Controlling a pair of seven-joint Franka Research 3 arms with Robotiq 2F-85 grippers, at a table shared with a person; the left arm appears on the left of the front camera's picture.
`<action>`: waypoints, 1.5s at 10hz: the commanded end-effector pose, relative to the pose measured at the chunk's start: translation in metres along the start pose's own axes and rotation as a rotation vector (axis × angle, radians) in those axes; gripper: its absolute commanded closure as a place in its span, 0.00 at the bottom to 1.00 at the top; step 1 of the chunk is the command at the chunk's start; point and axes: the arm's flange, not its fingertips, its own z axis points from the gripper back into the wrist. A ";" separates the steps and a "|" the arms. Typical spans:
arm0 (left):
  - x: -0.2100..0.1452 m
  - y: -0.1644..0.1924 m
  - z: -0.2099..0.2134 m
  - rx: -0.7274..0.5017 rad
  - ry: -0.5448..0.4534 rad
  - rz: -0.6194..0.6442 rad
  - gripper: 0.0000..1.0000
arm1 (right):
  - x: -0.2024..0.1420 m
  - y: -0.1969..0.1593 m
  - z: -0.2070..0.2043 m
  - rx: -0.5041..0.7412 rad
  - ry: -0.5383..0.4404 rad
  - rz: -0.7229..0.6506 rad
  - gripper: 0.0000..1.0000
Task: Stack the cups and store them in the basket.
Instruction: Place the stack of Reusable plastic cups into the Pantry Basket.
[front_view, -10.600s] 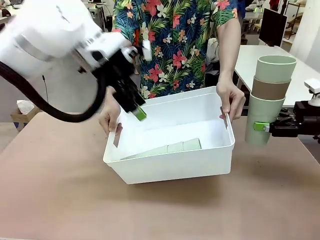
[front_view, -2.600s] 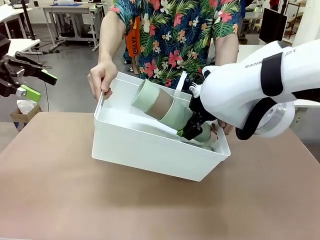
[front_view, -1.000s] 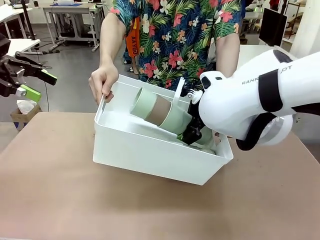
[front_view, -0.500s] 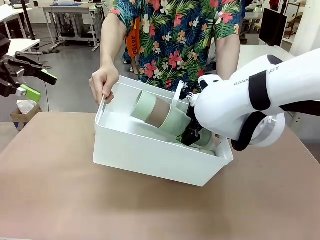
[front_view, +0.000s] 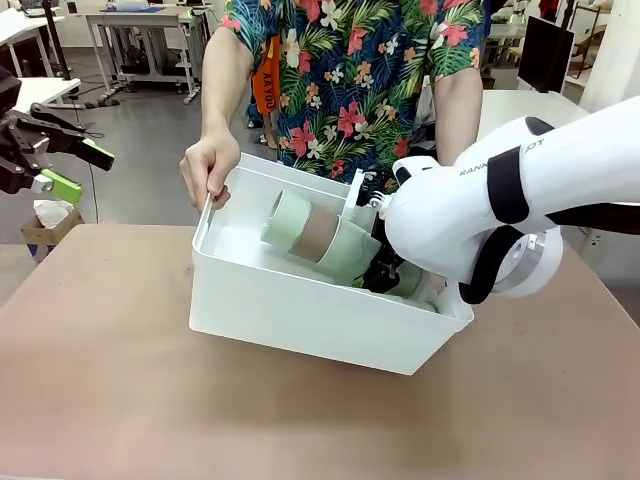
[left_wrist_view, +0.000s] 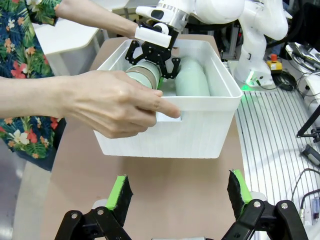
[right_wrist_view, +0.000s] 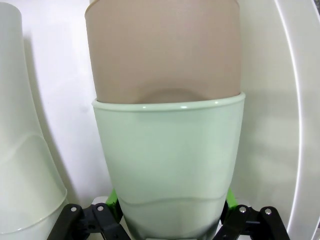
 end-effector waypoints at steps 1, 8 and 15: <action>0.004 0.000 0.002 -0.002 -0.015 0.010 0.00 | -0.001 -0.007 -0.004 0.006 -0.012 0.021 0.15; 0.004 0.000 0.002 -0.002 -0.015 0.010 0.00 | -0.003 -0.010 0.001 0.021 0.020 0.041 0.00; 0.004 0.000 0.002 -0.002 -0.015 0.010 0.00 | 0.012 -0.027 0.114 0.053 -0.051 -0.061 0.00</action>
